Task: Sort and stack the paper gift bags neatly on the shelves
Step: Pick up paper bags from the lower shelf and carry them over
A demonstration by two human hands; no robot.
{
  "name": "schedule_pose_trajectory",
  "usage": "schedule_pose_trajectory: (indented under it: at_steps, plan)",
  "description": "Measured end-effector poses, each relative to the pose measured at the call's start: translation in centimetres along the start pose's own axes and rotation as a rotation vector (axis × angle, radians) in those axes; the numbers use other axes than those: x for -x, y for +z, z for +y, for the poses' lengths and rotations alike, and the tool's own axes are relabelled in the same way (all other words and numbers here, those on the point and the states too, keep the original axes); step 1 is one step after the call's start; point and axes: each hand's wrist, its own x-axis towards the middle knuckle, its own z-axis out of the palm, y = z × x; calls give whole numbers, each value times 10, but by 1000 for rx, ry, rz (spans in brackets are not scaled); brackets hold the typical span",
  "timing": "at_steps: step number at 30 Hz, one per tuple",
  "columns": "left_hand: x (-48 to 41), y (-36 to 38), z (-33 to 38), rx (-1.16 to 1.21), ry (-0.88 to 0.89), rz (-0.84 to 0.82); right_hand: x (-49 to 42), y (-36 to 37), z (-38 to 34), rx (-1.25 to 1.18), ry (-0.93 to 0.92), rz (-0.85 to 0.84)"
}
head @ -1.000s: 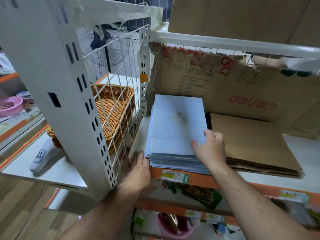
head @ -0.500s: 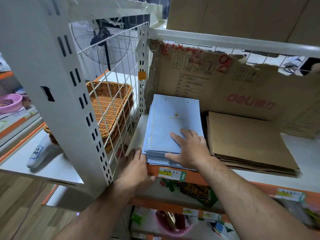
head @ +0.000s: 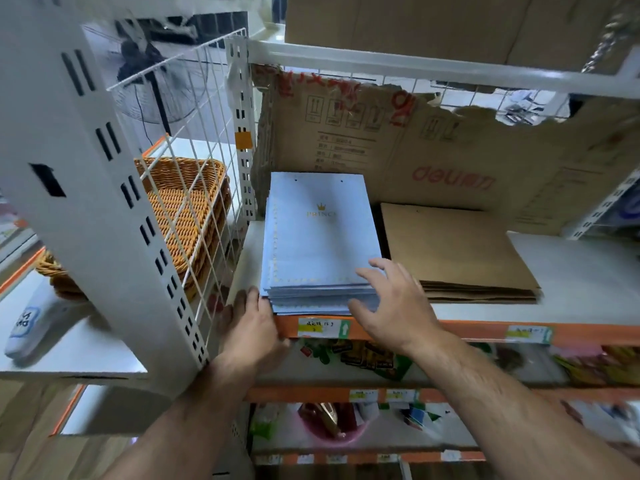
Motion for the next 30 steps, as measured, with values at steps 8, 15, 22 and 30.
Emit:
schedule_pose_trajectory:
  at_steps: [8, 15, 22, 30]
  plan:
    - [43, 0, 35, -241, -66, 130, 61, -24, 44, -24, 100, 39]
    - [101, 17, 129, -155, 207, 304, 121, -61, 100, -38, 129, 41]
    - [159, 78, 267, -168, 337, 162, 215, -119, 209, -81, 218, 44]
    - [204, 153, 416, -132, 543, -5, 320, -178, 338, -89, 392, 106]
